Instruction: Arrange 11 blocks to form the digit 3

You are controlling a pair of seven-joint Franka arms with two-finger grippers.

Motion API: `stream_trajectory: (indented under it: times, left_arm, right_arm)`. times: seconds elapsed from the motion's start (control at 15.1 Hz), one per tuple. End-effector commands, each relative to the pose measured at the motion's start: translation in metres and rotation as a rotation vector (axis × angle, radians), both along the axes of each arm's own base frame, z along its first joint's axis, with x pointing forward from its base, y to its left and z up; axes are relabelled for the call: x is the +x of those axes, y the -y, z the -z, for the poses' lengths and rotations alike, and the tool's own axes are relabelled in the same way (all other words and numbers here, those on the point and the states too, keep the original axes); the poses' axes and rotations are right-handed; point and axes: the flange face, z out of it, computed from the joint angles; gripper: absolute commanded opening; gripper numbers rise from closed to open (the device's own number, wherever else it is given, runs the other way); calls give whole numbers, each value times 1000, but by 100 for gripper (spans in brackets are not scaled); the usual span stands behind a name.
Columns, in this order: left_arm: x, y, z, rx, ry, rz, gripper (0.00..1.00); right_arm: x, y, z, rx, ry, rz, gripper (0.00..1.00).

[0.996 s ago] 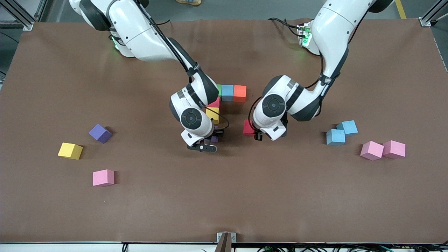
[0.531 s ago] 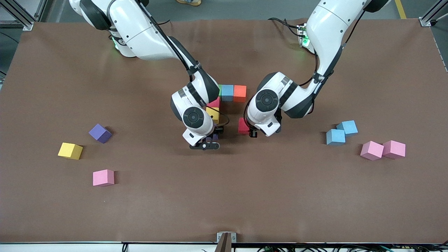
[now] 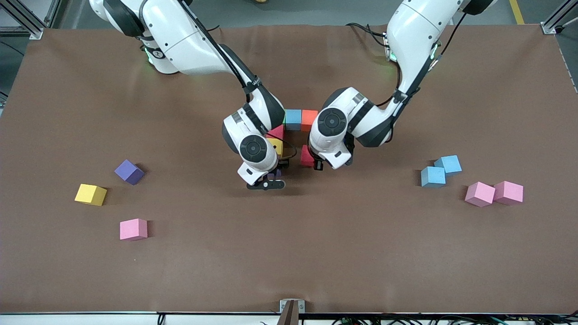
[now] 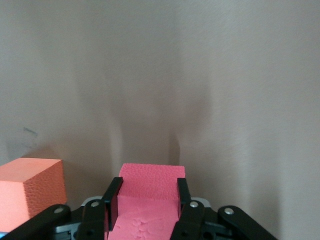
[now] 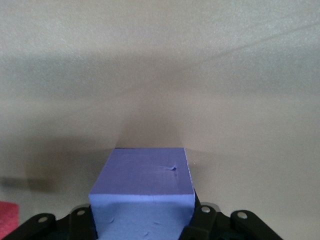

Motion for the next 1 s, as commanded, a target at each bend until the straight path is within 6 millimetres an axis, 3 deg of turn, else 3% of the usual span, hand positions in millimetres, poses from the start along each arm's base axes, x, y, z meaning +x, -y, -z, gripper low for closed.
stream_trajectory:
  times: [0.0,0.4,0.47,0.66,0.93]
  left_arm:
    - [-5,0,1,-5,12,-15,2]
    - [-13,7,11,-31,35,-18,2]
    - [-13,7,12,-34,39,-31,2]
    - [-16,12,13,-39,44,-44,2]
    - [-18,16,13,-41,46,-62,2]
  right_arm:
    - [-15,7,10,-28,-25,-11,31]
    - [-16,2,7,-23,-20,-13,44]
    - [-16,2,6,-22,-19,-13,51]
    - [-14,2,4,-22,-17,6,99]
    - [-1,0,-19,-17,-34,29,100]
